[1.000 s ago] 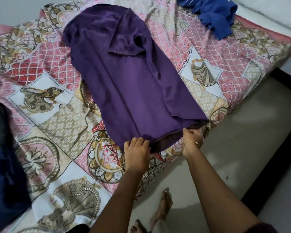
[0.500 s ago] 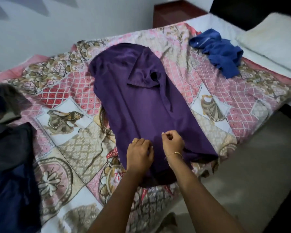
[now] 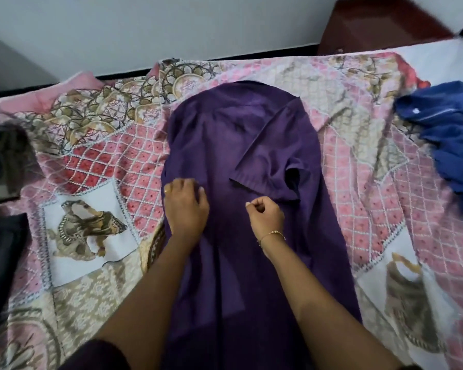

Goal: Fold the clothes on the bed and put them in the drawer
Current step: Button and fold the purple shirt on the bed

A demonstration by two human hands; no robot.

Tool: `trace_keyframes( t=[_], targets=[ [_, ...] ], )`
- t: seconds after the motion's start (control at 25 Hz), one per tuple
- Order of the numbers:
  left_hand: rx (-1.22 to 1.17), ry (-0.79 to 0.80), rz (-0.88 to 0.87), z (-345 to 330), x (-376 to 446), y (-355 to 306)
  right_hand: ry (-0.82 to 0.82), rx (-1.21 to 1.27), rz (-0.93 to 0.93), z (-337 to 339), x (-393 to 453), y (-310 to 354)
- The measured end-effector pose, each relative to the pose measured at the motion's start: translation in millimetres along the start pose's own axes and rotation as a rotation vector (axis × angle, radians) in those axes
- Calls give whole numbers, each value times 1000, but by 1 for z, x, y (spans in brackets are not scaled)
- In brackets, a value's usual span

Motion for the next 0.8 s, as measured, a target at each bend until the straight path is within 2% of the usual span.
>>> trace_keyframes(
  t=[0.12, 0.2, 0.28, 0.36, 0.48, 0.64, 0.72, 0.8],
  targets=[
    [-74, -95, 413, -4, 46, 51, 88, -71, 104, -28, 46, 30],
    [-186, -40, 621, -15, 67, 80, 141, -100, 192, -55, 67, 55],
    [-247, 76, 682, -32, 86, 95, 187, -134, 280, -89, 86, 80],
    [-290, 123, 679, -41, 101, 97, 219, -167, 345, -117, 97, 100],
    [-500, 251, 696, -65, 121, 96, 285, -235, 409, -150, 113, 118],
    [-682, 357, 754, -80, 142, 90, 368, -485, 410, -177, 128, 122],
    [-832, 328, 819, -81, 150, 99, 400, -634, 440, -186, 122, 124],
    [-918, 116, 947, -71, 157, 124, 448, -772, 442, -196, 116, 122]
  ],
)
Point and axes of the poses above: each hand's wrist, its own x-axis towards the middle knuckle, its own z-axis out of the back of the hand, y = z × x, the point moved 7 cm from there along x, towards the middle knuckle, and after that the axes turned 2 degrees about -z, right-handed, at the moved point
